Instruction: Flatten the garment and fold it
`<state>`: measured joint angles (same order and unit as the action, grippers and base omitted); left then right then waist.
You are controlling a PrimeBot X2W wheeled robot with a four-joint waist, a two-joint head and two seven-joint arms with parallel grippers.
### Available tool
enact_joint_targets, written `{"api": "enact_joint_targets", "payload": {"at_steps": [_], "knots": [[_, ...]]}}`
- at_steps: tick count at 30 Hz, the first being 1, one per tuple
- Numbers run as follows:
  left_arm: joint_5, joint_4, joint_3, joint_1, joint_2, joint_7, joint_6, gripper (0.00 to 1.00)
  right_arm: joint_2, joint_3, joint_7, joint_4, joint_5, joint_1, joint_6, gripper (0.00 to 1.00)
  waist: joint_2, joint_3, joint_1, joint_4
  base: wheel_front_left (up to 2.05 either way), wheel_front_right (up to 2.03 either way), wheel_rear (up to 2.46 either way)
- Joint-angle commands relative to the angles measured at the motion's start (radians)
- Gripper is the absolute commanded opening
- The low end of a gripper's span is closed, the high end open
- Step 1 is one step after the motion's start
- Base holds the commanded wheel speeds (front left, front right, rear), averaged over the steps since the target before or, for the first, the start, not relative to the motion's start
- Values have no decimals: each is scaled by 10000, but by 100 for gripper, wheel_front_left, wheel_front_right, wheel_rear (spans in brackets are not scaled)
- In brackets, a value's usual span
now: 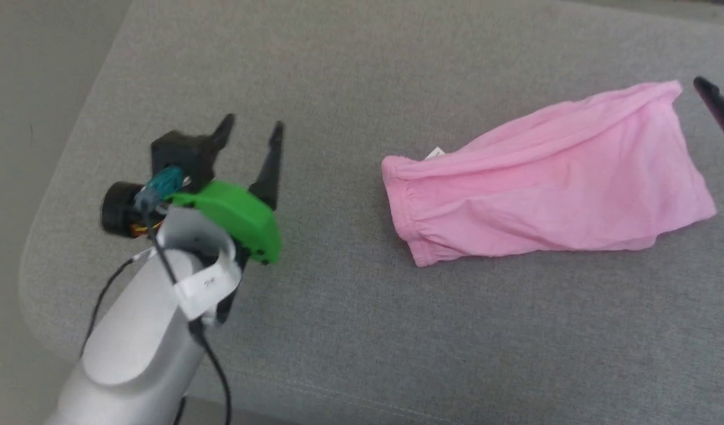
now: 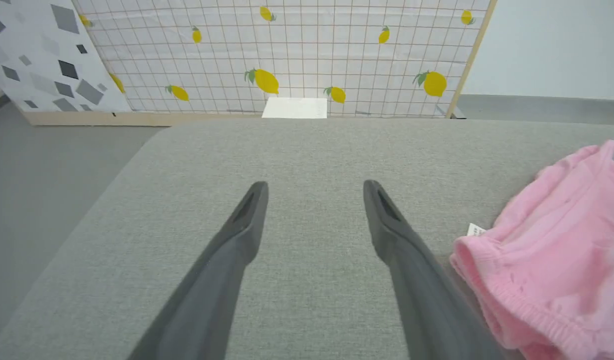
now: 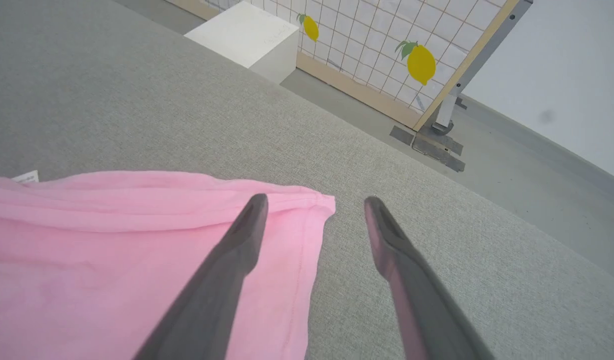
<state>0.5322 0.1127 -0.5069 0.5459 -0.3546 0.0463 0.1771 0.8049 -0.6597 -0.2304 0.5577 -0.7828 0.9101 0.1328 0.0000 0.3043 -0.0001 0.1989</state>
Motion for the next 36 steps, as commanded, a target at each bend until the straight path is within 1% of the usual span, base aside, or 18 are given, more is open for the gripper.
{"api": "enact_joint_targets", "payload": {"at_steps": [1, 5, 9, 13, 15, 19, 25, 31, 36], "knots": [[-226, -4, 39, -270, -215, -268, 110, 100, 4, 110, 226, 20, -151, -356, -21, 100, 0, -656, 1, -69, 0, 0, 0], [-599, -61, 155, -1021, -600, -1051, 440, 100, -94, 503, 614, 287, -454, -1151, -21, 100, 0, -945, 1, 40, 0, 0, 0], [-1168, -129, -43, -1737, -995, -1778, 618, 100, -342, 973, 520, 567, -788, -1784, -21, 100, 0, -1034, 1, 168, 0, 0, 0], [-2039, -226, -524, -2347, -1360, -2377, 844, 100, -665, 1510, -57, 925, -1102, -2131, -21, 100, 0, -977, 1, 303, 0, 0, 0], [-2355, -290, -721, -2568, -1419, -2540, 969, 100, -783, 1738, -445, 1120, -1189, -2176, -21, 100, 0, -917, 1, 376, 0, 0, 0], [-2762, -386, -1095, -2973, -1322, -2785, 1151, 100, -993, 2368, -1250, 1813, -1094, -2018, -21, 100, 0, -682, 1, 601, 0, 0, 0], [-2960, -469, -1376, -3128, -1022, -2962, 1207, 100, -1343, 3059, -2310, 2789, -702, -1630, -21, 100, 0, -286, 1, 1016, 0, 0, 0], [-2993, -437, -1443, -2957, -781, -3028, 1148, 100, -1522, 3604, -2787, 3423, -188, -1162, -21, 100, 0, 124, 1, 1383, 0, 0, 0], [-2977, -405, -1396, -2831, -664, -3055, 1125, 100, -1678, 3695, -3240, 3705, 198, -1114, -21, 100, 0, 387, 1, 1595, 0, 0, 0]]}}
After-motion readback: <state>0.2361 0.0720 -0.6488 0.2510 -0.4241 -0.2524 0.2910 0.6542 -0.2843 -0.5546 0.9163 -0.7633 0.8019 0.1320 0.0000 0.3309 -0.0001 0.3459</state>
